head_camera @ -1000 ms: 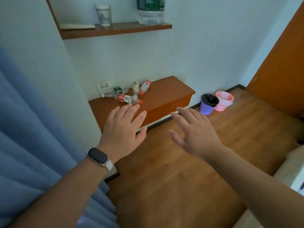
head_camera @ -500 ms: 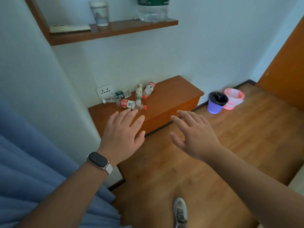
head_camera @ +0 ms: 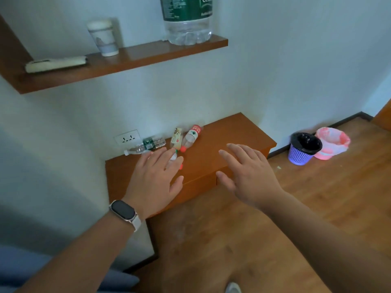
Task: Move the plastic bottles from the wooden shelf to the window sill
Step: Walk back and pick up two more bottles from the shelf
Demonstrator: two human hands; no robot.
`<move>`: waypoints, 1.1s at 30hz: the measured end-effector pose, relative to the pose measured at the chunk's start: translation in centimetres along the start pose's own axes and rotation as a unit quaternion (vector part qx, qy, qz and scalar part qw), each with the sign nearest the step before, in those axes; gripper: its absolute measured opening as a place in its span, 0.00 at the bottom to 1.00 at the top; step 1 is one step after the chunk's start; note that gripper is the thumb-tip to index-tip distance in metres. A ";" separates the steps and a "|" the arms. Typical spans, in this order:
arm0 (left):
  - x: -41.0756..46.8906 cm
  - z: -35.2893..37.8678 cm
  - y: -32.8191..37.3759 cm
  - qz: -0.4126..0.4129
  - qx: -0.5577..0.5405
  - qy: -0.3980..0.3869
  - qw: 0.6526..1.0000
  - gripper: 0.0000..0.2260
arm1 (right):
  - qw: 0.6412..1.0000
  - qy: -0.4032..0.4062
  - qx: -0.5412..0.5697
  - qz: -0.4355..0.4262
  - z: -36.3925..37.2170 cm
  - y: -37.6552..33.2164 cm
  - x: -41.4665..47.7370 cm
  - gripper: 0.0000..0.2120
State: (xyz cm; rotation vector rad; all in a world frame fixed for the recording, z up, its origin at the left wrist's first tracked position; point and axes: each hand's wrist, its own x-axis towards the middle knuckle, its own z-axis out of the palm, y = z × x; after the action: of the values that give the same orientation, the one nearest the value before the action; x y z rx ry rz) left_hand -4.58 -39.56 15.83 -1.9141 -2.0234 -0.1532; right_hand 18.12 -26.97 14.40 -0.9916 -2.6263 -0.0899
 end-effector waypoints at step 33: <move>15.7 19.9 -13.1 -0.052 -0.038 -0.035 0.997 0.21 | 0.986 -0.076 0.017 -0.145 15.3 8.3 27.1 0.23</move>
State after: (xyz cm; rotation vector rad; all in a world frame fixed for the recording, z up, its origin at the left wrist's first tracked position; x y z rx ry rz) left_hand -21.41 -19.52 4.39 -1.8833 -2.1947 -0.1961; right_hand 0.15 -0.89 8.38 -0.6194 -2.8861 -0.0375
